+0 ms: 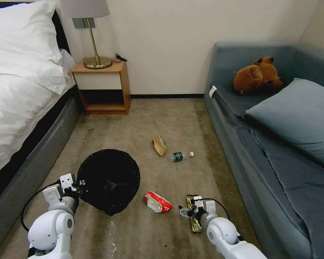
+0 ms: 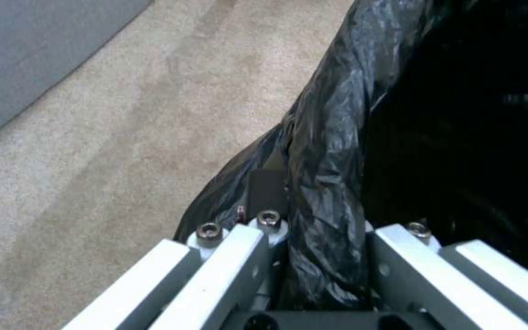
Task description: Pick up the trash bin, then pick up the garbage on the floor and place it into the trash bin.
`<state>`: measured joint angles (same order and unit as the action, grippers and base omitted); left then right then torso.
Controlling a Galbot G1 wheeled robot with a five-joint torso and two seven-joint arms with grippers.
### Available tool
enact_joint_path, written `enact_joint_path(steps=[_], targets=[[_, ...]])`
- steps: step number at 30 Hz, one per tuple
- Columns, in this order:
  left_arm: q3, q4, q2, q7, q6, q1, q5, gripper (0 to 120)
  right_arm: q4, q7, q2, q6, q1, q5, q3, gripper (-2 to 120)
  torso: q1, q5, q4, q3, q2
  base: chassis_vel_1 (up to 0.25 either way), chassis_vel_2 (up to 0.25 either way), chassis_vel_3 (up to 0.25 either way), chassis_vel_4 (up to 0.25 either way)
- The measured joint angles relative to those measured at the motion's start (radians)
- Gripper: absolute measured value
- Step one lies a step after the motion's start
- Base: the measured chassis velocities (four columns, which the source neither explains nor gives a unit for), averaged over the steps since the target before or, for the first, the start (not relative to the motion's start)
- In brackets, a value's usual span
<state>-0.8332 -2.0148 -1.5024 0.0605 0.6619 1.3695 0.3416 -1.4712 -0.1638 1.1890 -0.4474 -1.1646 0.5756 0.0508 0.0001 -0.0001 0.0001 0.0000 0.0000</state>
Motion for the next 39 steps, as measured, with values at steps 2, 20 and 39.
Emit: enact_joint_path(steps=[2, 20, 39], targets=[[-0.002, -0.001, 0.001, 0.0, 0.0, -0.003, 0.002, 1, 0.02, 0.007, -0.003, 0.006, 0.007, -0.007, -0.003, 100, 0.0, 0.0, -0.0001, 0.0, 0.0, 0.0, 0.0, 0.0, 0.0], [0.001, -0.006, -0.01, 0.0, -0.002, -0.014, 0.004, 1, 0.115, 0.053, 0.012, 0.074, 0.013, -0.054, 0.01, 100, 0.0, 0.0002, -0.0002, 0.0, 0.0, 0.0, 0.0, 0.0, 0.0], [0.007, -0.004, -0.013, -0.009, -0.022, -0.009, 0.003, 1, 0.218, 0.097, 0.036, 0.157, 0.003, -0.116, 0.034, 89, 0.0, 0.0001, -0.0001, 0.0, 0.0, 0.0, 0.0, 0.0, 0.0]])
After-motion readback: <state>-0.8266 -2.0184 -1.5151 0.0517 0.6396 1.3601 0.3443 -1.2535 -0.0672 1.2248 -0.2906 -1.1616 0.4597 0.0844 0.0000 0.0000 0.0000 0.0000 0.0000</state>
